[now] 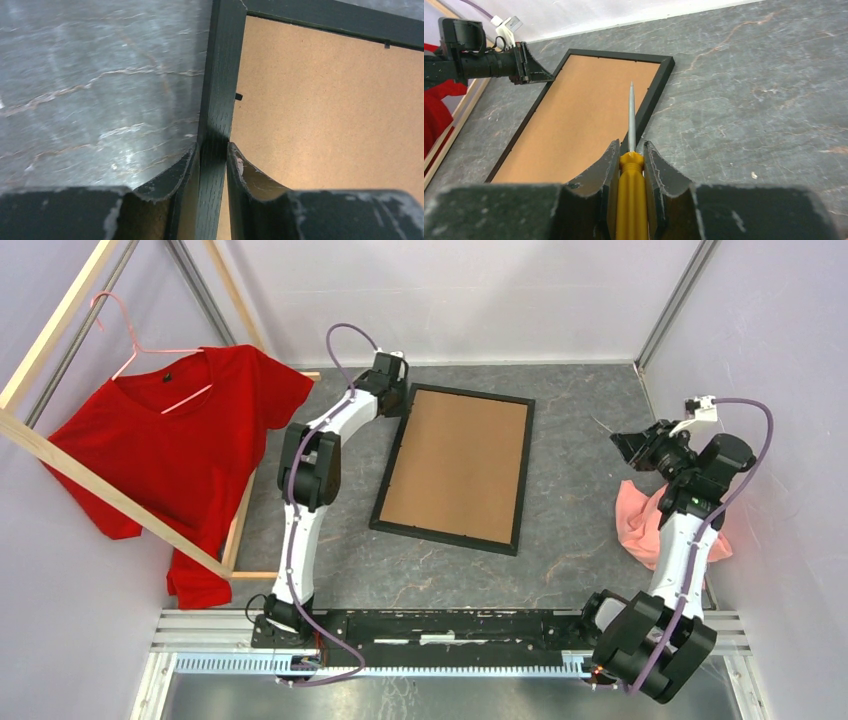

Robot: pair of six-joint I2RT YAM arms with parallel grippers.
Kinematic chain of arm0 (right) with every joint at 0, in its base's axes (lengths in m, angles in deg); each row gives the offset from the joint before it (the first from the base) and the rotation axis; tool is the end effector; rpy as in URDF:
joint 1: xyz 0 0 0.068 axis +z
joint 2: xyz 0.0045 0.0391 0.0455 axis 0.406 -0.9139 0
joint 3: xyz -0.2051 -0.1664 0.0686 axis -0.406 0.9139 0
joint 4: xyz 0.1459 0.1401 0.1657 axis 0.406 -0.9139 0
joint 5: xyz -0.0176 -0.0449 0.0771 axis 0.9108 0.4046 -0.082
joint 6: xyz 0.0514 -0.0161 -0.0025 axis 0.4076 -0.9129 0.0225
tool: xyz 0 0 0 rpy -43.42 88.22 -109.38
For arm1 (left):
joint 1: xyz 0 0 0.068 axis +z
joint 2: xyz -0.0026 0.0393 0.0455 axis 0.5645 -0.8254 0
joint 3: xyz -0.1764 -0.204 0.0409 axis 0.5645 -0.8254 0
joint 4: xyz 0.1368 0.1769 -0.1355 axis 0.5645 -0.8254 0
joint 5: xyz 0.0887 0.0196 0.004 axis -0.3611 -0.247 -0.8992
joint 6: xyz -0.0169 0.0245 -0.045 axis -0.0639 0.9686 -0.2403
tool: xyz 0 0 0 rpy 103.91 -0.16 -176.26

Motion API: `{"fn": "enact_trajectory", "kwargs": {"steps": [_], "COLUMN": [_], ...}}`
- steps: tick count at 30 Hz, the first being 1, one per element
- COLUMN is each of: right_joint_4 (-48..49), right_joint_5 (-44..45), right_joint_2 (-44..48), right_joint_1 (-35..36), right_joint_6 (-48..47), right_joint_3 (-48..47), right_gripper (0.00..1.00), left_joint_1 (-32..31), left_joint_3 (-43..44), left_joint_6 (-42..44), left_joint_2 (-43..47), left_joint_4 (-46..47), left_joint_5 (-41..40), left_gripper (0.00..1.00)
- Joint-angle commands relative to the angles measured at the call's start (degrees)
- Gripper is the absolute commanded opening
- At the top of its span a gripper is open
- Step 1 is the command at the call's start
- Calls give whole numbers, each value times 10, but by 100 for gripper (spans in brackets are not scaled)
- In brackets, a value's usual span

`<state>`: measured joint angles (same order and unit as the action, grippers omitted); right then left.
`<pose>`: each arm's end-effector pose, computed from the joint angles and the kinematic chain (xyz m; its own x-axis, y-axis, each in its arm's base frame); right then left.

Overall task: Take the photo out of the frame
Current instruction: Adjust the photo frame at the center of the board.

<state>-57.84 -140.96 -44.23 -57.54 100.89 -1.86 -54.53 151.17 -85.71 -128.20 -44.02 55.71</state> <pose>0.2071 -0.1037 0.3101 -0.2816 0.3694 -0.8856 -0.2352 0.8682 0.4369 0.5043 -0.1845 0.1712 -0.7554 -0.0459 -0.6536 0.1098 0.9746 -0.1954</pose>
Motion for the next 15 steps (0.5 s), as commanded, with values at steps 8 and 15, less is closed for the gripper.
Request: {"fn": "enact_trajectory", "kwargs": {"steps": [8,15], "right_joint_4": [62,86], "right_joint_5": [-7,-12], "right_joint_2": [-74,-196], "right_joint_1": [177,321], "right_joint_6": [64,132], "right_joint_3": [-33,-111], "right_gripper": [0,0], "left_joint_1": [21,63], "left_joint_3": [-103,-169], "left_joint_6": [-89,-27], "left_joint_2": [103,189], "left_joint_4": [-15,-4], "left_joint_5": [71,183], "left_gripper": [48,77]}}
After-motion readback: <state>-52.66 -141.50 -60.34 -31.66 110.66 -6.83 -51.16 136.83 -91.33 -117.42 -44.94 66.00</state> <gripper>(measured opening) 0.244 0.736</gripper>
